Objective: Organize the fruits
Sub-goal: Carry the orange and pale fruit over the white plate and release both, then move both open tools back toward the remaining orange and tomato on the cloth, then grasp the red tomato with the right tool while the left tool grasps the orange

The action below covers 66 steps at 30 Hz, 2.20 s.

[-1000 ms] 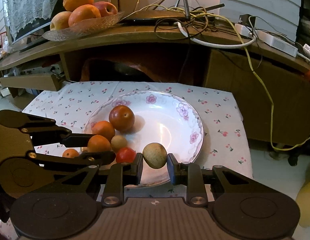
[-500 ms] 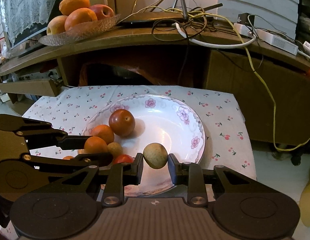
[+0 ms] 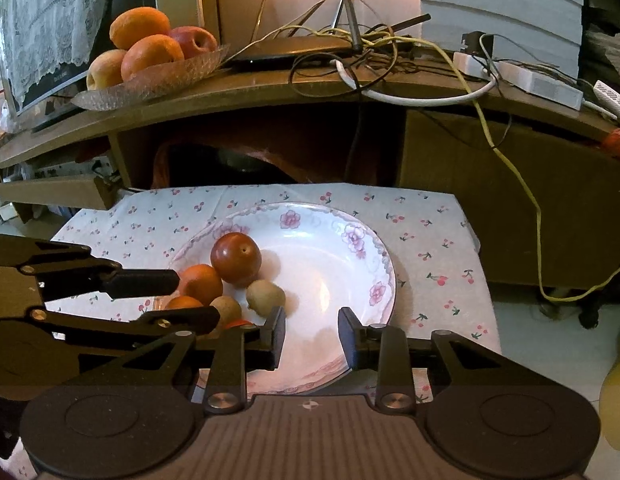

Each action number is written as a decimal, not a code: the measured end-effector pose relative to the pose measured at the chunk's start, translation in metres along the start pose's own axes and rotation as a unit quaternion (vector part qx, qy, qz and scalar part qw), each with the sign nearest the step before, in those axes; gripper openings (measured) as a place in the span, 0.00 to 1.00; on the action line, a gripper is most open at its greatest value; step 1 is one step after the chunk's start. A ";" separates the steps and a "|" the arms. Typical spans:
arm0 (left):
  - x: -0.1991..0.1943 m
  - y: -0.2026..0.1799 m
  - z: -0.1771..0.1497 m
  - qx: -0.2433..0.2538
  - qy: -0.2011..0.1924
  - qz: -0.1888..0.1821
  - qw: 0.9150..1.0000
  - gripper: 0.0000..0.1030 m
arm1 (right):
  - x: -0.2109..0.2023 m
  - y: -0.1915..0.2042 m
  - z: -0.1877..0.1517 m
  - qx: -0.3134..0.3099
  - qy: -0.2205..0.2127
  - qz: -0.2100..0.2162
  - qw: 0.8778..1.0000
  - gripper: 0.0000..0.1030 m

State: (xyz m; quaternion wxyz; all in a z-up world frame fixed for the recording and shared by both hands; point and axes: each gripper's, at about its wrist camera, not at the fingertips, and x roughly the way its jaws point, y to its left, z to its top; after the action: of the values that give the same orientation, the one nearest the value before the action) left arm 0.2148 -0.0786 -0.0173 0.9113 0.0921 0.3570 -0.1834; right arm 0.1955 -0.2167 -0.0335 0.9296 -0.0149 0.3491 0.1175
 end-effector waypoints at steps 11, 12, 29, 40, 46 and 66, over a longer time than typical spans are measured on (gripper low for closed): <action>-0.023 0.016 -0.004 0.000 -0.008 0.010 1.000 0.47 | -0.007 0.007 -0.002 -0.008 -0.003 0.009 1.000 0.31; -0.024 0.018 -0.006 0.001 -0.006 0.011 1.000 0.47 | -0.007 0.008 -0.002 -0.009 -0.002 0.011 1.000 0.31; -0.048 0.060 -0.043 -0.010 0.024 0.016 1.000 0.48 | -0.013 0.056 -0.019 -0.048 0.027 0.077 0.996 0.35; -0.058 0.096 -0.058 -0.040 0.024 0.040 0.998 0.48 | 0.007 0.096 -0.026 -0.060 0.063 0.134 0.987 0.39; -0.063 0.109 -0.062 -0.053 0.022 0.045 0.997 0.49 | 0.021 0.108 -0.026 -0.059 0.077 0.139 0.986 0.39; -0.039 0.080 -0.059 -0.033 0.038 0.000 0.999 0.49 | 0.008 0.092 -0.029 -0.057 0.094 0.110 0.988 0.35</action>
State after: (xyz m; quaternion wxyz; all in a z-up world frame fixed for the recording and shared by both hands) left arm 0.1839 0.0223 -0.0301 0.8995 0.0685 0.3974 -0.1680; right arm 0.1617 -0.1286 -0.0555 0.8715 -0.0403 0.4273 0.2372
